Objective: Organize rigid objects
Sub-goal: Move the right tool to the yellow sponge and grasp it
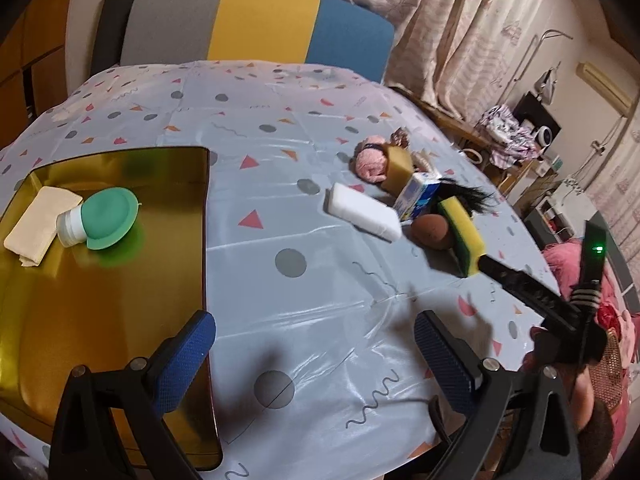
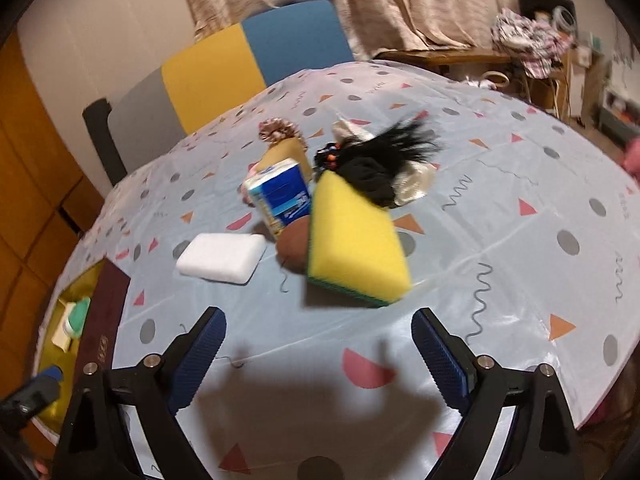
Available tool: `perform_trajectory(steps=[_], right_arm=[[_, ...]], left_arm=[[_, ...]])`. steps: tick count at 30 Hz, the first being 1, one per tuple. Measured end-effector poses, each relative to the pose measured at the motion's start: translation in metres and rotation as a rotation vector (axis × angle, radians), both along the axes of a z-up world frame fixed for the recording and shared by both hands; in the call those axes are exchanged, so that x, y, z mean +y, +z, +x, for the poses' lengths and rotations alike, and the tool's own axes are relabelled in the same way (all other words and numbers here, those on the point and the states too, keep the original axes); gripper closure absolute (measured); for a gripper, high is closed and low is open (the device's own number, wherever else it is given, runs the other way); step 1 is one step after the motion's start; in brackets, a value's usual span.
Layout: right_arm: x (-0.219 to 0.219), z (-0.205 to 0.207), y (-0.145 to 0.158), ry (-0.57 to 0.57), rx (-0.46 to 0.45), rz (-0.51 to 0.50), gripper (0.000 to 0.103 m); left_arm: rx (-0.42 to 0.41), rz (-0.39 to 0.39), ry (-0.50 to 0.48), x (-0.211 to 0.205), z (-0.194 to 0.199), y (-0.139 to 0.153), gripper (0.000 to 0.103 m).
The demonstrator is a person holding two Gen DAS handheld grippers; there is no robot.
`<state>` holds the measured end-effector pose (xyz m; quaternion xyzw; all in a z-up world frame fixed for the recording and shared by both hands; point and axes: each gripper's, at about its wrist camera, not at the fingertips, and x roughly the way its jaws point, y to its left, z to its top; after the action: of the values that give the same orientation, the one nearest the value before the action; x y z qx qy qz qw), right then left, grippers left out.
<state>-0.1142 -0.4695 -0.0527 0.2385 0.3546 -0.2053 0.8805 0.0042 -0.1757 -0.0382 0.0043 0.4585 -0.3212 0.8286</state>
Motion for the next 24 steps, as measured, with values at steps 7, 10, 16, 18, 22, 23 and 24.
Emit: perform_trajectory(steps=[7, 10, 16, 18, 22, 23, 24], right_arm=[[-0.05, 0.0, -0.005, -0.075, -0.065, 0.175, 0.004], [-0.074, 0.018, -0.011, -0.084, -0.052, 0.225, 0.004], [-0.101, 0.045, -0.038, -0.069, -0.036, 0.377, 0.004], [-0.104, 0.048, -0.046, -0.071, -0.034, 0.401, 0.004], [-0.097, 0.054, -0.047, -0.028, -0.048, 0.374, 0.008], [-0.095, 0.055, -0.047, -0.011, -0.046, 0.368, 0.019], [-0.092, 0.057, -0.049, 0.008, -0.043, 0.362, 0.026]], left_arm=[[0.017, 0.022, -0.004, -0.005, -0.004, -0.006, 0.002], [0.017, 0.023, 0.0, -0.005, -0.004, -0.006, 0.002], [0.012, 0.035, 0.013, -0.002, -0.006, -0.004, 0.002], [0.018, 0.037, 0.017, -0.002, -0.005, -0.005, 0.002], [0.027, 0.044, 0.017, -0.006, -0.003, -0.007, 0.002], [0.032, 0.046, 0.014, -0.008, -0.004, -0.008, 0.002], [0.035, 0.048, 0.011, -0.01, -0.004, -0.009, 0.002]])
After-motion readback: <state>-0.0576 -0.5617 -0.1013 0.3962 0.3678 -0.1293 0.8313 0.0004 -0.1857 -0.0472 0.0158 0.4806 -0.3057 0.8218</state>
